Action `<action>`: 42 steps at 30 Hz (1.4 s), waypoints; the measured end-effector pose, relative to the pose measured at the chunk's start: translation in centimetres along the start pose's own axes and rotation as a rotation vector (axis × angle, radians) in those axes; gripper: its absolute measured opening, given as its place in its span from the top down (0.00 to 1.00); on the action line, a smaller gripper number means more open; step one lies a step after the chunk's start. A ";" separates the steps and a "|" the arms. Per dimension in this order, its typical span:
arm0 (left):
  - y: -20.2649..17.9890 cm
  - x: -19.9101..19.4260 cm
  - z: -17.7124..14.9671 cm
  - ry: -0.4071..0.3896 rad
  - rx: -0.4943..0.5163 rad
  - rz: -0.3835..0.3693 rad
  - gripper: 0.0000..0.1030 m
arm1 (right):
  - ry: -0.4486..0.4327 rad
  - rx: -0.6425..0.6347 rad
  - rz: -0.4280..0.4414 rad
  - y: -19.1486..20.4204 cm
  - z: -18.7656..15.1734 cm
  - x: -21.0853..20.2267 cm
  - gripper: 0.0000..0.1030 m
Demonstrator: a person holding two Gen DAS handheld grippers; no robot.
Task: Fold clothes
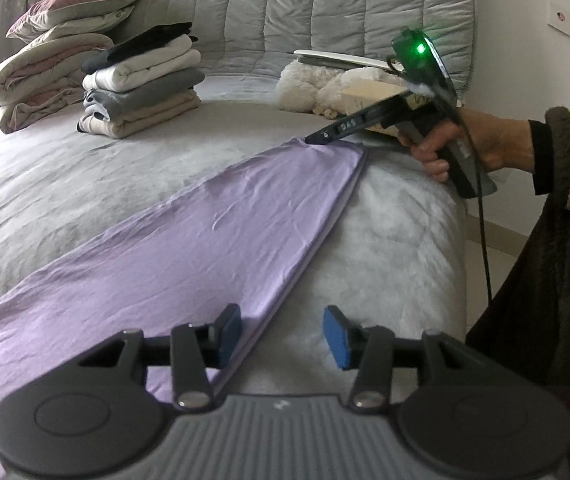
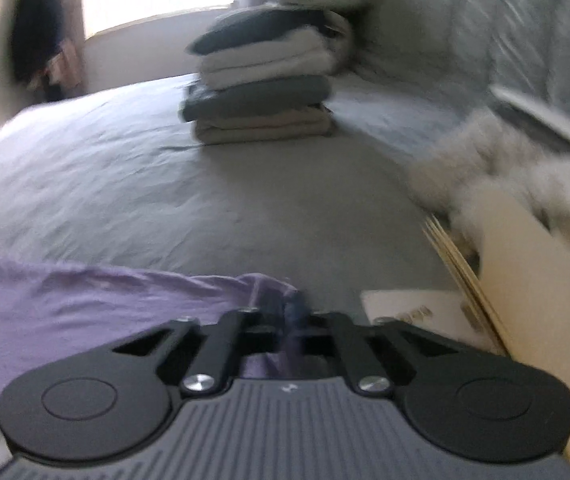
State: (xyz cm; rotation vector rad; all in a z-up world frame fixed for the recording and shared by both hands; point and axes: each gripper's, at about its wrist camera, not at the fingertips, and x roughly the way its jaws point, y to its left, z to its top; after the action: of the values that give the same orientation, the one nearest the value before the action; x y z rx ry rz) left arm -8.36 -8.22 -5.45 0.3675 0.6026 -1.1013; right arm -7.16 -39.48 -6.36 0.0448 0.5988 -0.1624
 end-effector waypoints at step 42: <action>10.6 -12.1 -5.2 -0.131 -0.607 0.258 0.24 | 0.024 0.456 -0.340 1.5 -1.3 -3.5 0.57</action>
State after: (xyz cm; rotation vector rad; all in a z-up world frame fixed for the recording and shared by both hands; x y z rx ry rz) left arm -3.94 7.81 -2.22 -0.1511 0.7167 -0.6468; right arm -10.51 -37.35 -5.50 0.3876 0.5808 -0.6274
